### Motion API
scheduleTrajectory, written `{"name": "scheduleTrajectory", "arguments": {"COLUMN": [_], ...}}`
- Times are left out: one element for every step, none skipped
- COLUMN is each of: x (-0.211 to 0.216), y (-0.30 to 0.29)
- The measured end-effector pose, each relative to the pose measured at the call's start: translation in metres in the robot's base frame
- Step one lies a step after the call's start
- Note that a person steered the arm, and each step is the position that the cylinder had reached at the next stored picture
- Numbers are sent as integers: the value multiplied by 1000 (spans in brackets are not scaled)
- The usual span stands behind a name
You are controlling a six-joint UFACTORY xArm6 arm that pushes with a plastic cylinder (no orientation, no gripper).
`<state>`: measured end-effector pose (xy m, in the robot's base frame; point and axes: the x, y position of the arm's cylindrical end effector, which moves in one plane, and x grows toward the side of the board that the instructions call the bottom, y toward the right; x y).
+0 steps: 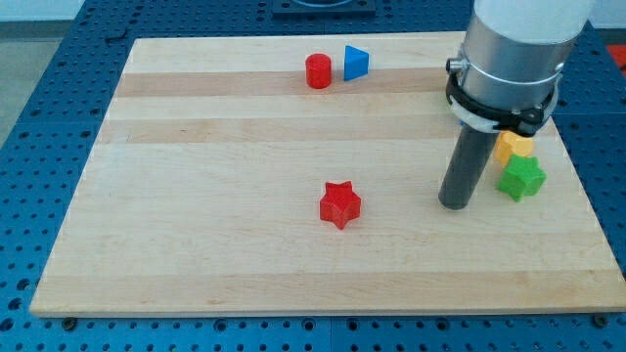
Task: Push the green star right a bit
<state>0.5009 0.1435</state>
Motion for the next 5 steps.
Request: {"name": "scheduleTrajectory", "arguments": {"x": [-6,-17,-29,-35,-35], "y": [0,8,33,49,62]}}
